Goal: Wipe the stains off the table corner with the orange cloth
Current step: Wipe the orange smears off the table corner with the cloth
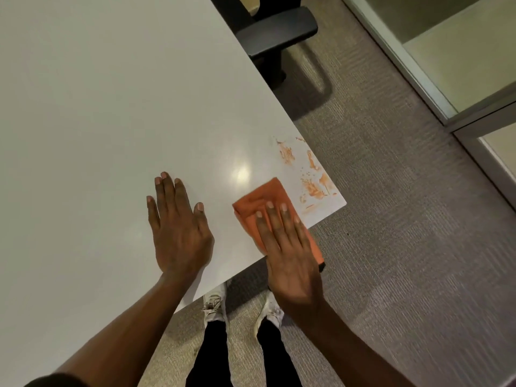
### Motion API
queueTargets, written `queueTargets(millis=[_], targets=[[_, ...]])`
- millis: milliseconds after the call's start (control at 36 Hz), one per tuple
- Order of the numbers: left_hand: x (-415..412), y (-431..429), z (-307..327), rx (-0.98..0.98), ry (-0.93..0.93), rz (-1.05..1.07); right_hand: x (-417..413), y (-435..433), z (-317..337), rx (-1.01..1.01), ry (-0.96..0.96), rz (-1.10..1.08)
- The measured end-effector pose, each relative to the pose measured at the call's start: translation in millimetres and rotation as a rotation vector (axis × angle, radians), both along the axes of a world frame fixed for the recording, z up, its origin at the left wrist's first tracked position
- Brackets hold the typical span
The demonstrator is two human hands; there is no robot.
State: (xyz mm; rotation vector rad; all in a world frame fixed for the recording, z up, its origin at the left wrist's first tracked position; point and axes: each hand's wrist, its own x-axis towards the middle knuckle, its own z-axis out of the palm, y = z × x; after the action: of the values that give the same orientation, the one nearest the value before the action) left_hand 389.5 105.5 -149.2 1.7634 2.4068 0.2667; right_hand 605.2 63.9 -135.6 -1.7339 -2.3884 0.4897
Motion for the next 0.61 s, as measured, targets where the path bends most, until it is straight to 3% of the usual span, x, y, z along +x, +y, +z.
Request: queueTargets(millis=[278, 528, 611], targets=[[0.9, -0.3, 0.7, 0.0, -0.005, 0.006, 4.8, 76.7, -8.9, 0.042, 0.124, -0.1], [1.2, 0.2, 1.5, -0.008, -0.017, 0.01, 14.8, -13.8, -3.5, 0.077, 0.205, -0.093], [1.9, 1.3, 1.4, -0.007, -0.013, 0.013, 17.7, -4.6, -1.7, 0.051, 0.239, -0.09]])
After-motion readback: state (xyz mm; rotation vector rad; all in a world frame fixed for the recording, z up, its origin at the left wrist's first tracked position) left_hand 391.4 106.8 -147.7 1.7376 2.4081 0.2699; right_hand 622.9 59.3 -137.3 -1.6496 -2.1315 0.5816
